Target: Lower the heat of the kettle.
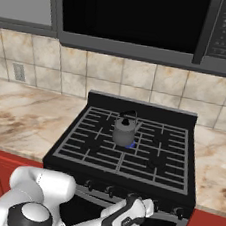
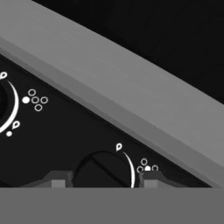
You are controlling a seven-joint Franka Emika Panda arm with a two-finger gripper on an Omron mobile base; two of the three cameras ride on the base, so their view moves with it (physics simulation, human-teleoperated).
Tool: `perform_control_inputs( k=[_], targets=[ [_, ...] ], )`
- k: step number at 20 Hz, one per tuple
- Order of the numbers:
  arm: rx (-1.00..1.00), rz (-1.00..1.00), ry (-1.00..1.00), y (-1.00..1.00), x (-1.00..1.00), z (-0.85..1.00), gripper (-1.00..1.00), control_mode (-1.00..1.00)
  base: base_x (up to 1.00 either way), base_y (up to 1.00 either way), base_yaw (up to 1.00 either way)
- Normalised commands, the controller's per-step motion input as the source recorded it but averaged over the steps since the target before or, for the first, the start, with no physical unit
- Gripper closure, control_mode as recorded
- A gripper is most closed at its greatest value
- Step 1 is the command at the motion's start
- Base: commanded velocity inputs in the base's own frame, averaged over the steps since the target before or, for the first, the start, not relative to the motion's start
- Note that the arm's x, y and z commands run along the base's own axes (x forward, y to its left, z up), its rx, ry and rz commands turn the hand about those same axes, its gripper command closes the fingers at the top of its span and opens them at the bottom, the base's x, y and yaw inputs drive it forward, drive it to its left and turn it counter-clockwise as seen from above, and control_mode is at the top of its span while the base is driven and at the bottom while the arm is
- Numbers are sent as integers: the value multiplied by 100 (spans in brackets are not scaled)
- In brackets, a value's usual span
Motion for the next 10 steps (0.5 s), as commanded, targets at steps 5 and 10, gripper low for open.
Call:
perform_control_inputs(
  k=[5, 10],
  targets=[
    [0, -7, 0, 15, -1, 1, 100, -100, 0, 0, 0],
    [2, -1, 0, 1, 0, 0, 100, -100, 0, 0, 0]
  ],
)
